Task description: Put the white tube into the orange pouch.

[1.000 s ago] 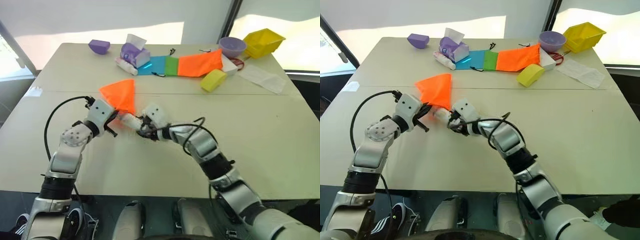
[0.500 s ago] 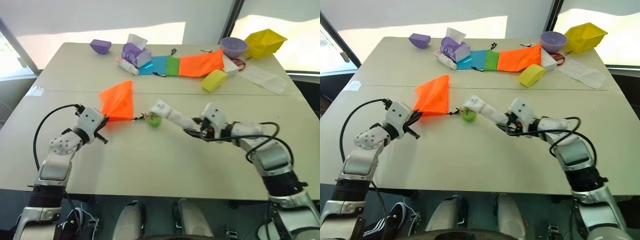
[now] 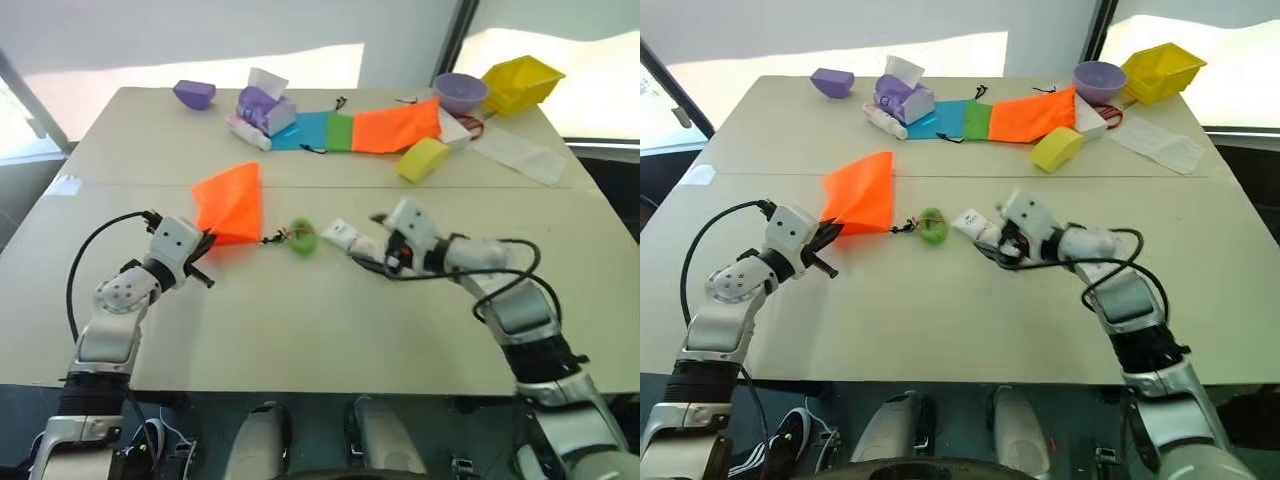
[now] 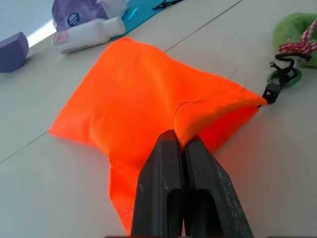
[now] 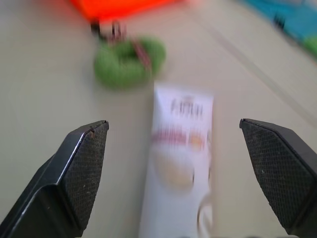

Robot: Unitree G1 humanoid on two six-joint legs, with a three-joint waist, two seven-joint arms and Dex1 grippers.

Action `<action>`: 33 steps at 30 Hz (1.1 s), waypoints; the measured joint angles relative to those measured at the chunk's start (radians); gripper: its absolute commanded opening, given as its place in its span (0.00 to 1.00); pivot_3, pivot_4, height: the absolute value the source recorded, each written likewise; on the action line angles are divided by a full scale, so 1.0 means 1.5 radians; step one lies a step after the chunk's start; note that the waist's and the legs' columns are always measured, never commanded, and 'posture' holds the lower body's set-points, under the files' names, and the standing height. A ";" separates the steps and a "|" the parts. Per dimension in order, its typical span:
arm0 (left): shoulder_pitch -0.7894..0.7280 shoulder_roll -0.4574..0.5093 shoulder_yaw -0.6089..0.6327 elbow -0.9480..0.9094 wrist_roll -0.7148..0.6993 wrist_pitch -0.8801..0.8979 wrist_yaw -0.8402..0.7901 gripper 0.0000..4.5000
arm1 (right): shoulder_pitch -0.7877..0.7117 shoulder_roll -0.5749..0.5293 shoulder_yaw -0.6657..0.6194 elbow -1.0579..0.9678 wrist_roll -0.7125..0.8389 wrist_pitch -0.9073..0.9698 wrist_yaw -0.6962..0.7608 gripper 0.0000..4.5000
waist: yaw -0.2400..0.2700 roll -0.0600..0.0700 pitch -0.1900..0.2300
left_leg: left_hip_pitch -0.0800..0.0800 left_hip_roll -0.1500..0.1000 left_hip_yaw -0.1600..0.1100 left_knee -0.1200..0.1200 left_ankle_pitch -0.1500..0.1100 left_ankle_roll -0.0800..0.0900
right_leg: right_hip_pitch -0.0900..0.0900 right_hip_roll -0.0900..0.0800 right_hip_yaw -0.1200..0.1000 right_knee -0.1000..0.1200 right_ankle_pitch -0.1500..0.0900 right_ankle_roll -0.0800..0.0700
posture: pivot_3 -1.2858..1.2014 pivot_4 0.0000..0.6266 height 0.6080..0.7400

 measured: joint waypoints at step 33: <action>0.008 -0.023 0.000 -0.073 0.000 0.061 0.019 0.00 | -0.246 0.369 0.120 0.666 -0.252 -0.346 -0.304 0.72 | -0.015 0.000 0.000 | -0.001 -0.002 0.000 -0.001 0.002 -0.003 | -0.002 -0.002 0.000 0.002 0.000 0.001 | 0.52 0.24 1.00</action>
